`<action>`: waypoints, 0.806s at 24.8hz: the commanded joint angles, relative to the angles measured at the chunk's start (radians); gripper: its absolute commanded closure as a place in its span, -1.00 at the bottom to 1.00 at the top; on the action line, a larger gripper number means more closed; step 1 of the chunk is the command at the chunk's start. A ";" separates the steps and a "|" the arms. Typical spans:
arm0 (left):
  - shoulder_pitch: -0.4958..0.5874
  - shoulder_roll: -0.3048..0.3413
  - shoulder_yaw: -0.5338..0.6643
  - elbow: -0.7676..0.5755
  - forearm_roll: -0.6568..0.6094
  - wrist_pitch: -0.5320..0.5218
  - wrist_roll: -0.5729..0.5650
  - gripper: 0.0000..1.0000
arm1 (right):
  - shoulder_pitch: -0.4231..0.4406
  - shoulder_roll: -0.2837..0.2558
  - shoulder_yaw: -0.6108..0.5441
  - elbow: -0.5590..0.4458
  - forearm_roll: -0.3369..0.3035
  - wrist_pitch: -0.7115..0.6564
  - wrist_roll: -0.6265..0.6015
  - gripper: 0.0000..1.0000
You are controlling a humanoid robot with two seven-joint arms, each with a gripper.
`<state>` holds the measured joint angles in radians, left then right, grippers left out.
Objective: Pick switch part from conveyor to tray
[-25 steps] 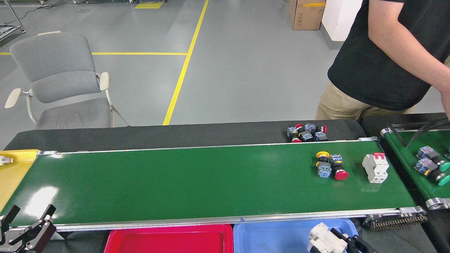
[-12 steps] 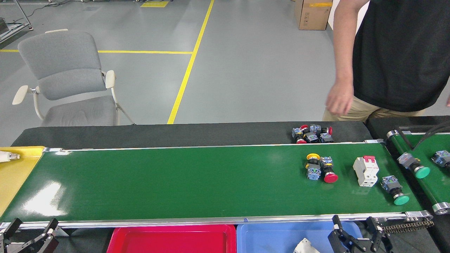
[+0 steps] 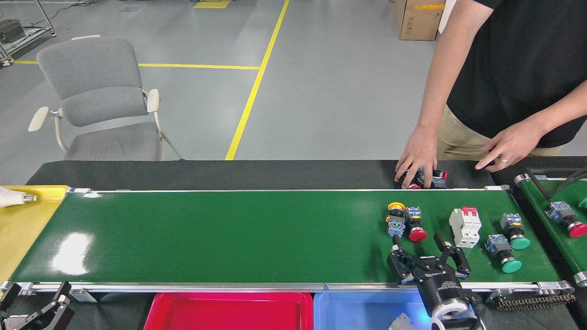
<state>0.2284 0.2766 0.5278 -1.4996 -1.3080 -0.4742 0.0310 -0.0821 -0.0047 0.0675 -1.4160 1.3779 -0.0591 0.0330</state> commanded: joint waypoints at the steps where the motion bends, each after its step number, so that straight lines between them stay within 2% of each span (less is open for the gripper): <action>1: -0.003 0.000 0.003 -0.008 -0.004 0.016 0.012 -1.00 | -0.030 -0.001 0.021 0.012 0.001 0.027 0.001 -1.00; 8: -0.003 -0.008 -0.002 -0.004 -0.004 0.009 0.012 -1.00 | -0.148 0.015 0.107 0.146 0.001 0.104 -0.001 -1.00; 13: -0.007 -0.007 -0.019 -0.004 -0.004 0.009 0.012 -1.00 | -0.295 0.066 0.163 0.338 -0.002 0.171 -0.004 -0.95; 15: -0.009 -0.007 -0.020 -0.004 -0.004 0.009 0.012 -1.00 | -0.331 0.069 0.183 0.387 -0.002 0.179 -0.004 -0.76; 16: -0.009 -0.007 -0.022 -0.004 -0.004 0.009 0.012 -1.00 | -0.341 0.068 0.196 0.402 -0.002 0.179 -0.005 -0.60; 20: -0.011 -0.007 -0.022 -0.004 -0.004 0.009 0.012 -1.00 | -0.349 0.061 0.218 0.411 -0.011 0.166 -0.012 0.28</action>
<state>0.2264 0.2641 0.5029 -1.4946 -1.3105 -0.4640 0.0335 -0.4102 0.0597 0.2835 -0.9985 1.3705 0.1169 0.0315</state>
